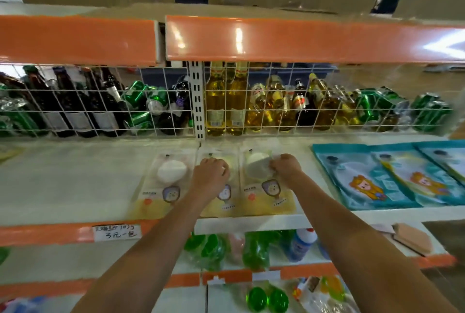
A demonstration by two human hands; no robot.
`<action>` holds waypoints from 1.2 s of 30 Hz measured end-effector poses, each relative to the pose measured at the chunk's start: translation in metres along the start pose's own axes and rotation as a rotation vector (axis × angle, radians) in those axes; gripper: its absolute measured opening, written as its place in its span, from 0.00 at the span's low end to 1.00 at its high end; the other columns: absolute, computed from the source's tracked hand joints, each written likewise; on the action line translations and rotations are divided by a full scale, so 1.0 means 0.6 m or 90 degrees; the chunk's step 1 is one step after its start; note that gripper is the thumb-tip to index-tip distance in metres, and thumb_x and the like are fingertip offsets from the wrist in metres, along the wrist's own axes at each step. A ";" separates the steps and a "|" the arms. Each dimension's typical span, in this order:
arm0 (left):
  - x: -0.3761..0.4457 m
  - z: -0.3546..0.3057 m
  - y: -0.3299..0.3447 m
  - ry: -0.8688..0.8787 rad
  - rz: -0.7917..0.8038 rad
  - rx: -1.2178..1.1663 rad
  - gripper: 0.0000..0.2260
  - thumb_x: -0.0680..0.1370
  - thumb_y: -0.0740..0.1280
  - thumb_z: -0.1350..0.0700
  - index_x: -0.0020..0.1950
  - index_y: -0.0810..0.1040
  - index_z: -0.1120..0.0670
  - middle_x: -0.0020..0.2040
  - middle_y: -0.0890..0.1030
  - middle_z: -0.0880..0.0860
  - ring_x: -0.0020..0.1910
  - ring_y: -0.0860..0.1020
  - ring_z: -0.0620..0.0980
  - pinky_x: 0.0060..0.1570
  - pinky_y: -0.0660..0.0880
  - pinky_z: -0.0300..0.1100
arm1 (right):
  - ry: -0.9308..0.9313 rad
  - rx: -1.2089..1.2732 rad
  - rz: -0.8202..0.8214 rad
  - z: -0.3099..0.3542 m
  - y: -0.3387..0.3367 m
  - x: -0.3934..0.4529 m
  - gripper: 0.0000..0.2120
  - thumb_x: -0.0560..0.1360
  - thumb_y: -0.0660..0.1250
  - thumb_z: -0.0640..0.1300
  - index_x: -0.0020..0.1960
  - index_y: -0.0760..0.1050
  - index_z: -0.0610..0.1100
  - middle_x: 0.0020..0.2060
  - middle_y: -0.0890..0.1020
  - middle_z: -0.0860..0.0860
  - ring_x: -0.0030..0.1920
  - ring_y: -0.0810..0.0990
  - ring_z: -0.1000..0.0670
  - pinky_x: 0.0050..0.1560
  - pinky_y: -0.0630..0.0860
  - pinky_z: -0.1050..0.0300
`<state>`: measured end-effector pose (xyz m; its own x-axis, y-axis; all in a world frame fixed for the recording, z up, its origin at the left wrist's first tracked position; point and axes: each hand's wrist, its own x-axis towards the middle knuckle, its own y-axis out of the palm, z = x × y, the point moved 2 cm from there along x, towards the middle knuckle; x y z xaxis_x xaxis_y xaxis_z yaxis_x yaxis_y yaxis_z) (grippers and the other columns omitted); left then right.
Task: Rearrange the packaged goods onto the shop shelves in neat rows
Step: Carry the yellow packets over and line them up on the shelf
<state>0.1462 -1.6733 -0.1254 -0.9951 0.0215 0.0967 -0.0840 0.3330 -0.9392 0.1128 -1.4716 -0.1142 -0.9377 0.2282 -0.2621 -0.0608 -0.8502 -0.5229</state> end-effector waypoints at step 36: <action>-0.356 0.369 -0.219 -0.497 -0.150 0.107 0.17 0.80 0.59 0.48 0.67 0.71 0.52 0.67 0.71 0.54 0.68 0.66 0.56 0.64 0.65 0.49 | -0.753 -0.506 0.314 0.227 0.474 -0.332 0.19 0.81 0.54 0.50 0.69 0.66 0.45 0.67 0.69 0.45 0.67 0.67 0.44 0.64 0.67 0.50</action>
<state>0.3584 -1.9302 -0.0958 -0.6955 -0.7116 0.0996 -0.2402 0.0995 -0.9656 0.2355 -1.8234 -0.1004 -0.5589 -0.8280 0.0453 0.1663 -0.1654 -0.9721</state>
